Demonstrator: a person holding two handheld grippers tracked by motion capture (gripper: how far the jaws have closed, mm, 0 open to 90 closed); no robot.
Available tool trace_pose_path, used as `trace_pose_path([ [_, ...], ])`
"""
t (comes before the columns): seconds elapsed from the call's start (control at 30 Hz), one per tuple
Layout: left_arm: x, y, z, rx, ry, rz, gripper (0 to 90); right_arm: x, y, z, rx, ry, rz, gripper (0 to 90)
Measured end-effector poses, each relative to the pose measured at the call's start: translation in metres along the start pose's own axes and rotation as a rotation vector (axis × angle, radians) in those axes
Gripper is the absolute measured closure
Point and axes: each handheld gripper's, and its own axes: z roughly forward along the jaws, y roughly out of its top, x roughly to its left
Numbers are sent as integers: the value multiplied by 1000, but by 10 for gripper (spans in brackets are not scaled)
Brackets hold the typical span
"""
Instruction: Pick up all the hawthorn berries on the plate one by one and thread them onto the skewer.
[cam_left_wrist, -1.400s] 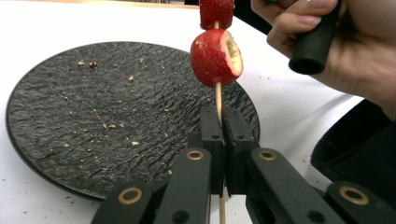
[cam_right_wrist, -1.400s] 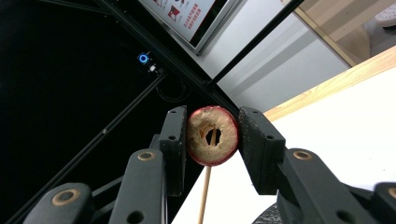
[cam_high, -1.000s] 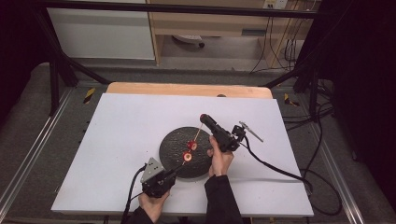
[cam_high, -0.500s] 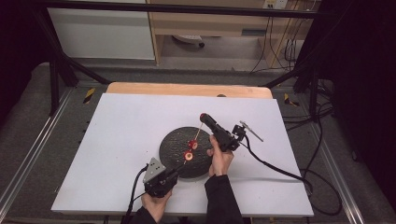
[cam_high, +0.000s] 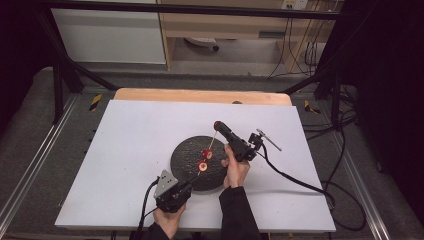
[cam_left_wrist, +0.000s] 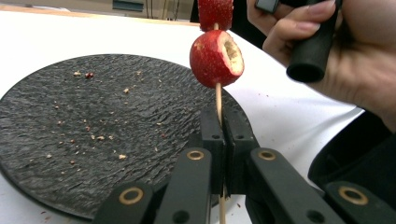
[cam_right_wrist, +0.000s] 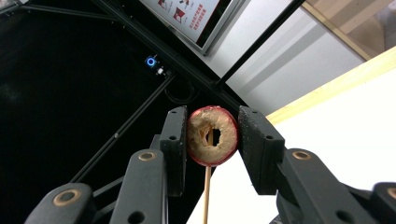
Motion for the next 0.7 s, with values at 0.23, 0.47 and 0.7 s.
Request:
trace_pose_path([
  [0.23,3,6,6,-9,9,-15,882,-1,-7,-1,19,-1,2,644],
  [0.47,6,15,13,0,7,-12,882,-1,-13,-3,37,-7,-22,643],
  [0.7,9,20,17,16,-3,-21,881,-1,-19,-4,58,-14,-45,642],
])
